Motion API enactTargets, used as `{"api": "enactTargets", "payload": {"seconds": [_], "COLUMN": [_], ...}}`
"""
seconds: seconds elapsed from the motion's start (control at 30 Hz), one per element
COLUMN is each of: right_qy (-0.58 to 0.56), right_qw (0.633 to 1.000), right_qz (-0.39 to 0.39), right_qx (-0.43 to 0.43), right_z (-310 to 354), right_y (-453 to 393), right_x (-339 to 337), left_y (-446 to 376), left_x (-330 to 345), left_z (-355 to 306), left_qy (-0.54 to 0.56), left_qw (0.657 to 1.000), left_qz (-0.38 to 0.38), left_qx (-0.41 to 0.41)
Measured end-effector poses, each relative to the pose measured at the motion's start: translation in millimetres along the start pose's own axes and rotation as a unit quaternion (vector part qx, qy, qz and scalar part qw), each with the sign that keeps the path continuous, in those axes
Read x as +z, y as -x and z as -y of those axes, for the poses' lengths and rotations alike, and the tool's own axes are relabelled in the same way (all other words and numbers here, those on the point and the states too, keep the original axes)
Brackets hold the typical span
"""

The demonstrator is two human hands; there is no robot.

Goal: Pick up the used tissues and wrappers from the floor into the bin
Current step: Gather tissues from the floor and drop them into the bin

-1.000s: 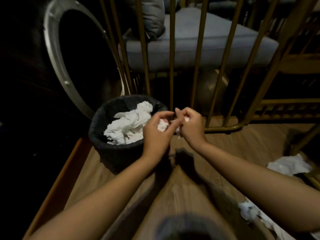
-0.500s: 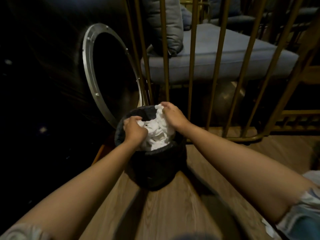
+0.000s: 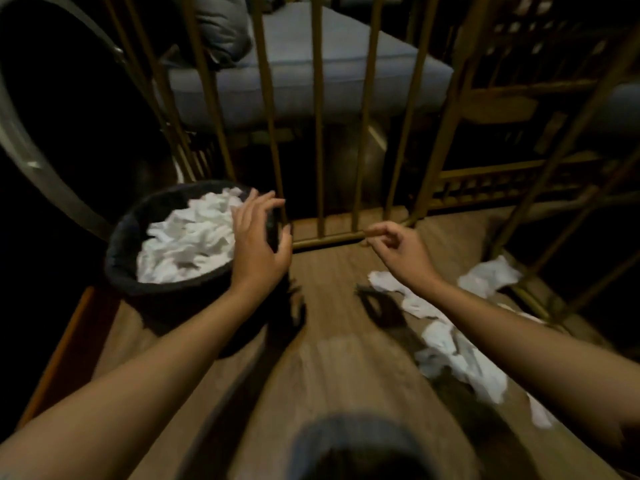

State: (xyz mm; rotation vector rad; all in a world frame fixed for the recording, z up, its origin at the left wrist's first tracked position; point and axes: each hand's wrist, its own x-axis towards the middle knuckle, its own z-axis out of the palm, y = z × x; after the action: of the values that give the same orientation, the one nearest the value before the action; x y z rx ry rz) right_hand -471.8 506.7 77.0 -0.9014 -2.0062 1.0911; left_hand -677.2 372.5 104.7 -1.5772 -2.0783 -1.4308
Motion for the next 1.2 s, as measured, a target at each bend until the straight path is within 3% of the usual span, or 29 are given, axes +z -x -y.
{"api": "enactTargets", "payload": {"seconds": [0.1, 0.2, 0.3, 0.37, 0.5, 0.57, 0.67, 0.77, 0.87, 0.93, 1.0, 1.07, 1.1, 1.2], "right_qy": [-0.03, 0.012, 0.075, 0.148, 0.256, 0.305, 0.334, 0.256, 0.22, 0.244, 0.296, 0.281, 0.289, 0.312], "right_qw": [0.996, 0.991, 0.984, 0.973, 0.929, 0.916, 0.918, 0.943, 0.965, 0.954, 0.933, 0.941, 0.935, 0.911], "right_qz": [-0.043, -0.069, -0.091, -0.107, -0.044, 0.024, 0.081, 0.103, 0.103, 0.167, 0.202, 0.175, 0.171, 0.243], "right_qx": [0.069, 0.114, 0.131, 0.142, 0.265, 0.26, 0.198, 0.183, 0.102, 0.051, 0.03, 0.069, 0.116, 0.117], "right_z": [-35.3, -66.7, -99.6, -124.7, -163.4, -175.9, -190.8, -180.9, -177.0, -188.7, -203.3, -209.6, -210.4, -211.6], "right_y": [35.6, 78.1, 119.4, 147.1, 194.1, 207.2, 217.0, 218.3, 214.7, 216.5, 216.4, 215.8, 213.5, 206.9], "right_x": [-39.9, -68.7, -85.9, -91.4, -92.8, -91.1, -90.3, -95.0, -95.6, -100.2, -100.5, -105.0, -103.2, -103.6], "left_y": [27.1, 61.1, 98.1, 118.7, 151.0, 162.5, 170.3, 168.9, 166.3, 165.5, 170.6, 180.2, 186.3, 205.5], "left_x": [51.8, 97.4, 133.3, 154.3, 197.5, 212.3, 227.2, 242.8, 252.7, 255.8, 258.1, 256.4, 252.4, 238.2], "left_z": [-27.5, -41.7, -45.2, -47.6, -50.0, -51.2, -56.2, -62.2, -64.3, -62.5, -61.0, -55.8, -49.8, -28.4], "left_qy": [0.05, 0.073, 0.092, 0.095, 0.019, -0.013, -0.025, -0.009, 0.017, 0.022, 0.041, 0.059, 0.069, 0.085], "left_qw": [0.996, 0.983, 0.934, 0.892, 0.843, 0.825, 0.809, 0.811, 0.804, 0.807, 0.837, 0.895, 0.907, 0.89], "left_qz": [0.07, 0.167, 0.336, 0.438, 0.538, 0.565, 0.586, 0.583, 0.592, 0.582, 0.535, 0.424, 0.397, 0.432], "left_qx": [0.003, -0.033, -0.077, -0.056, -0.007, 0.003, 0.034, 0.047, 0.064, 0.1, 0.106, 0.12, 0.121, 0.12]}}
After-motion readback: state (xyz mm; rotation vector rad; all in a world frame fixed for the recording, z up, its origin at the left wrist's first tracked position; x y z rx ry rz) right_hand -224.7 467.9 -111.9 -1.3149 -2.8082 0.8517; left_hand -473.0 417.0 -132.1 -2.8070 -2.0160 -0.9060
